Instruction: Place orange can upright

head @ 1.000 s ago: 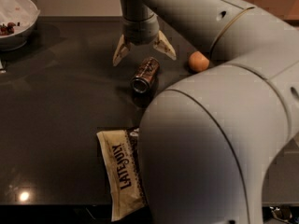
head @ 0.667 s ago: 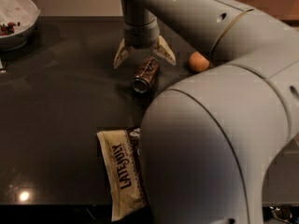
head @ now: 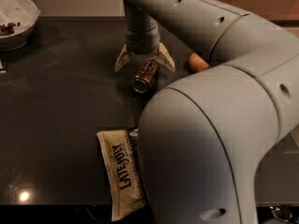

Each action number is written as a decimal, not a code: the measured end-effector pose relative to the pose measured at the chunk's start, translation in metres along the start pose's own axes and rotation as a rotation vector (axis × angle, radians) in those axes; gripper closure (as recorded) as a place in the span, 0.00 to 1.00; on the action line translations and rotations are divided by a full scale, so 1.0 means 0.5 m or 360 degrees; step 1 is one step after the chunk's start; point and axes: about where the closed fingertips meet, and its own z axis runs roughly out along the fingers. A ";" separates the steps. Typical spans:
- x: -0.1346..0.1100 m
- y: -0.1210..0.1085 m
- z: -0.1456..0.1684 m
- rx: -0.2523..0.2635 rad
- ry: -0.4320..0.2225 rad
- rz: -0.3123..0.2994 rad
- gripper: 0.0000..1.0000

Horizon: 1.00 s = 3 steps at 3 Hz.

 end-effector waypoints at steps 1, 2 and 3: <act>-0.003 -0.002 0.010 0.0002 0.0024 0.0037 0.19; -0.003 -0.001 0.014 -0.0001 0.0043 0.0045 0.42; -0.004 0.006 0.007 -0.0014 0.0038 0.0017 0.65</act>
Offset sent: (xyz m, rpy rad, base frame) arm -0.0086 -0.0066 -0.0046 -0.0155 0.0776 -0.0407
